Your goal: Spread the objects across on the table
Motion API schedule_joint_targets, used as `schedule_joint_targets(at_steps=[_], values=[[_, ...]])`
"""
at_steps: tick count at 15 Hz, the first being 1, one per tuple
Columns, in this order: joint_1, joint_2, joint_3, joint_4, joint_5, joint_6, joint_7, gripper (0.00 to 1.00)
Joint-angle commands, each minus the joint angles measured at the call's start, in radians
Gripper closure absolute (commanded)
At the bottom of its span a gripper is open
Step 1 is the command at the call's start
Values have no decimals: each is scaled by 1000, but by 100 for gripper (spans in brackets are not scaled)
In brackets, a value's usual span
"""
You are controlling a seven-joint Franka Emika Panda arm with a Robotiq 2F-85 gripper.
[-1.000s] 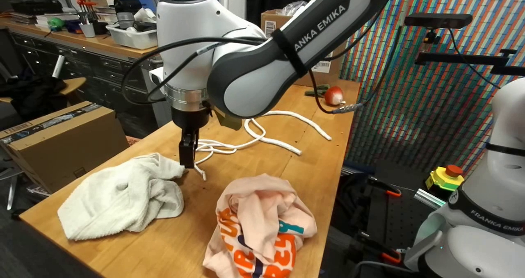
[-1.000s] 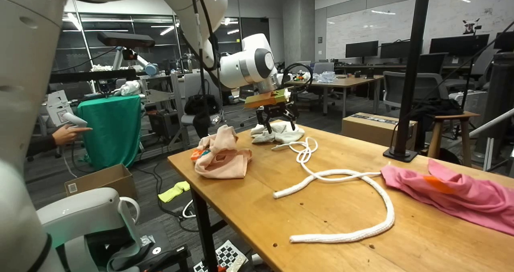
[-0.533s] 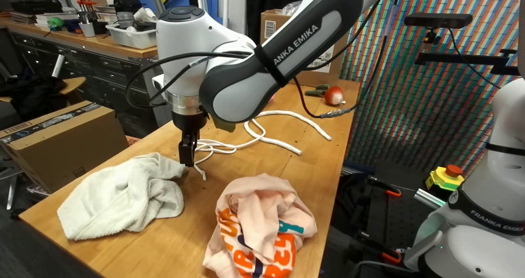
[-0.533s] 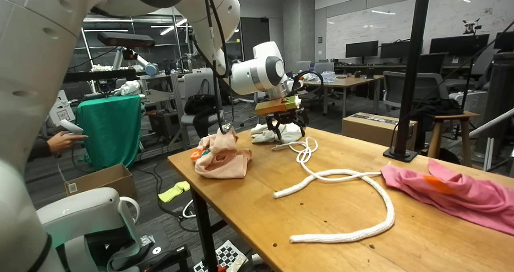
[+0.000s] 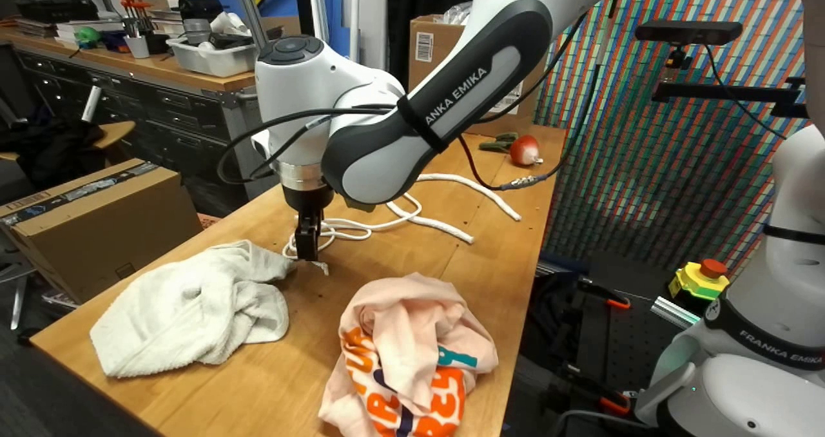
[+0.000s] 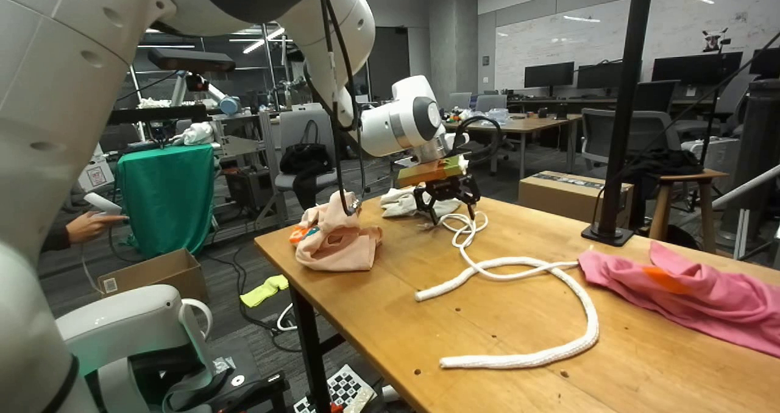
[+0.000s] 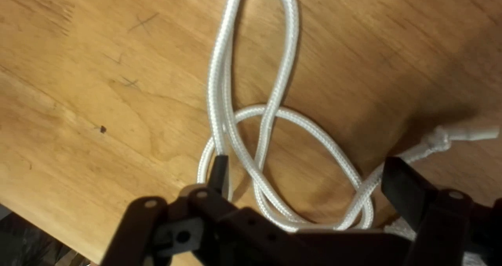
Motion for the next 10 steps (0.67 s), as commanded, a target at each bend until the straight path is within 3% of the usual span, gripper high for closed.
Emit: schedule_joint_targets(at_steps=[1, 10], values=[[23, 27, -42, 32, -52, 25, 27, 0], [38, 77, -132, 107, -186, 79, 160, 0]])
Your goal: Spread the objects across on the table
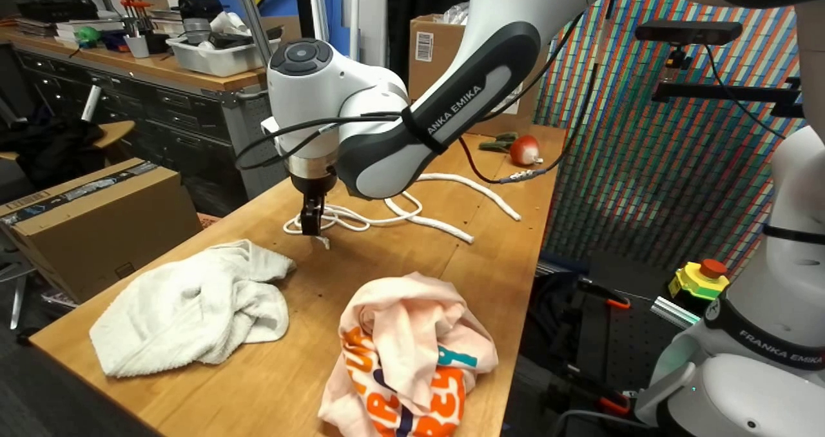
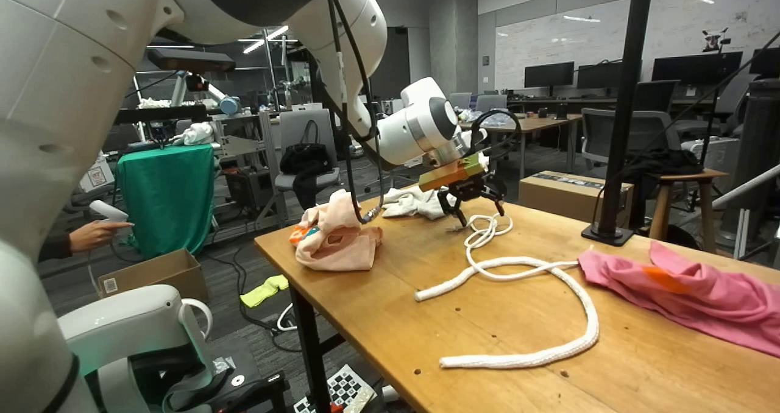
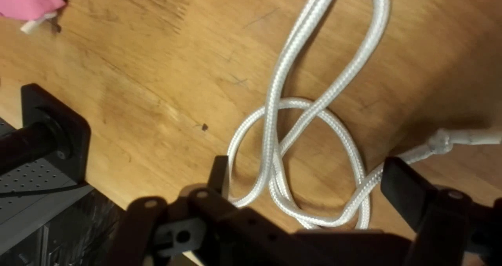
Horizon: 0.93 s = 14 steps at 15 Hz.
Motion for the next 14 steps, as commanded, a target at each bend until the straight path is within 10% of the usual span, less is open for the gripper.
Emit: schedule_joint_targets(at_steps=[1, 14], values=[[18, 59, -39, 92, -36, 22, 75, 0], [20, 37, -69, 159, -9, -16, 142, 0]])
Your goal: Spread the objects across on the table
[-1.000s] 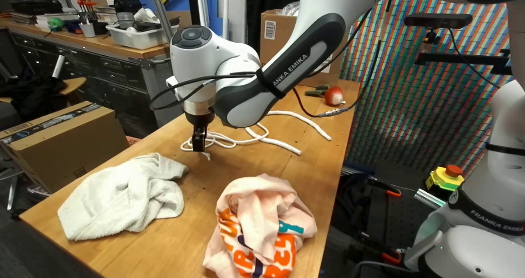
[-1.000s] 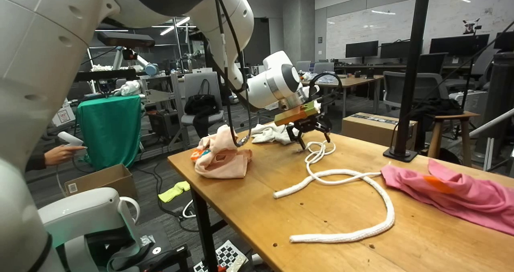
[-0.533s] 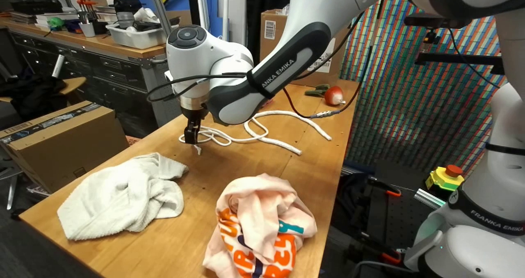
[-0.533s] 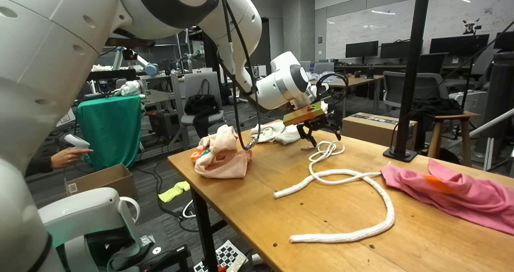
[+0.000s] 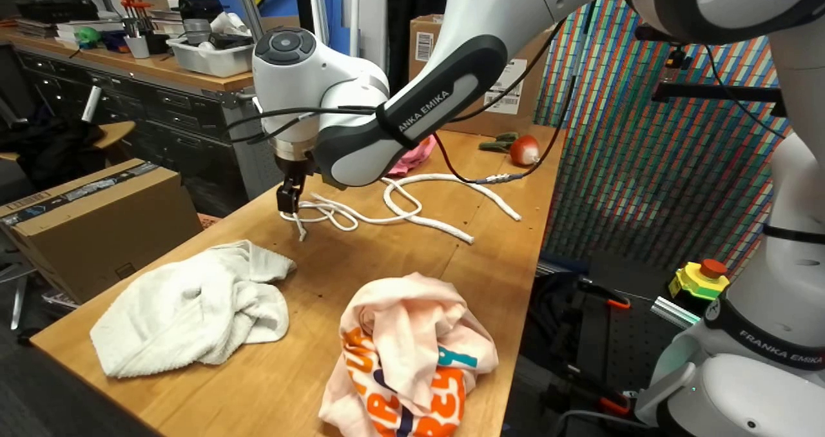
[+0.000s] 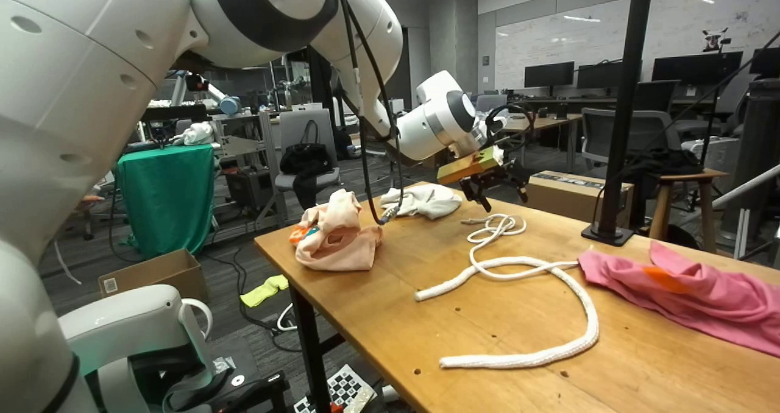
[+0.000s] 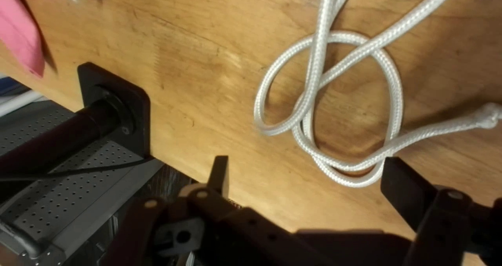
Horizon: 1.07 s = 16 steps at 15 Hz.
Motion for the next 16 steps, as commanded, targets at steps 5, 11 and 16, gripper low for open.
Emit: schedule_joint_targets(at_steps=[5, 11, 16], values=[[-2, -182, -28, -120, -15, -67, 53, 0], [-72, -294, -39, -281, 0, -120, 111, 0], [-137, -340, -17, -388, 79, -131, 114, 0]])
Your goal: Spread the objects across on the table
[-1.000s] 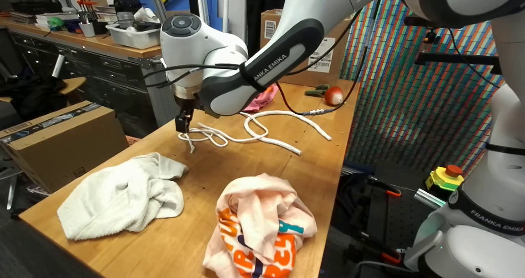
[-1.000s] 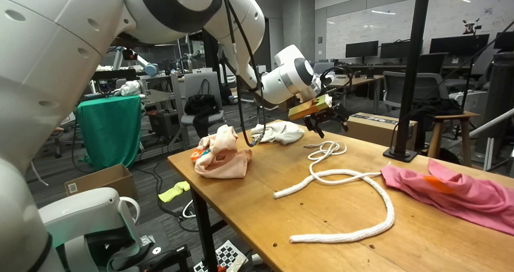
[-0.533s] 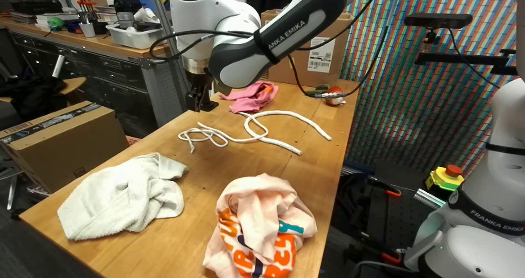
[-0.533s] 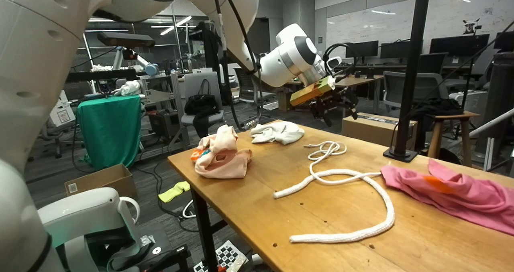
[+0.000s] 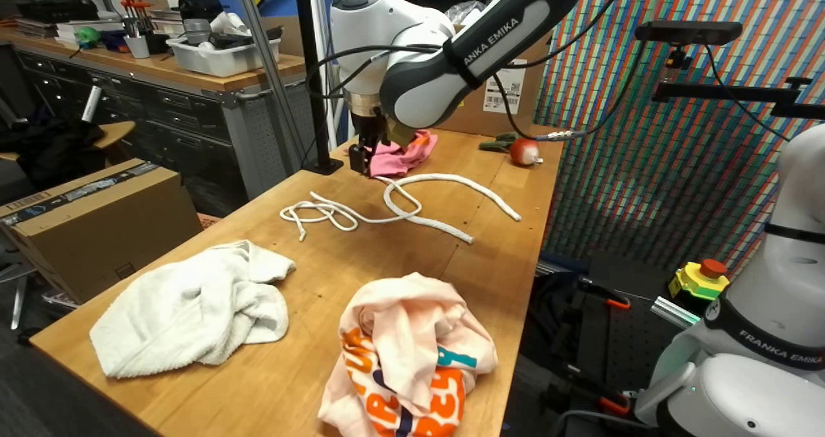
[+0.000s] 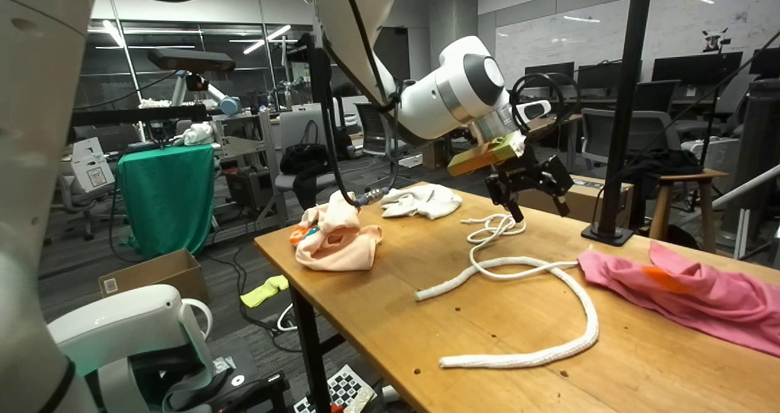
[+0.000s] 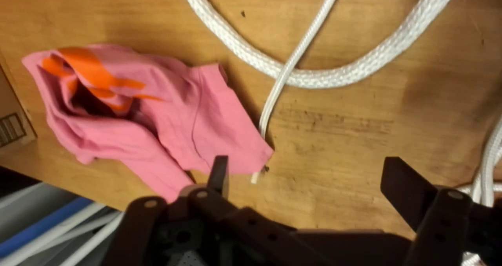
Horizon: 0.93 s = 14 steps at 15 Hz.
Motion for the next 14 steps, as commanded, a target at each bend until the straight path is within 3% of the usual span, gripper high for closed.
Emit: schedule_joint_targets(at_steps=[1, 14], values=[[-38, -68, 24, -101, 72, -7, 11, 0], [-114, -75, 35, -222, 302, 22, -4, 0]])
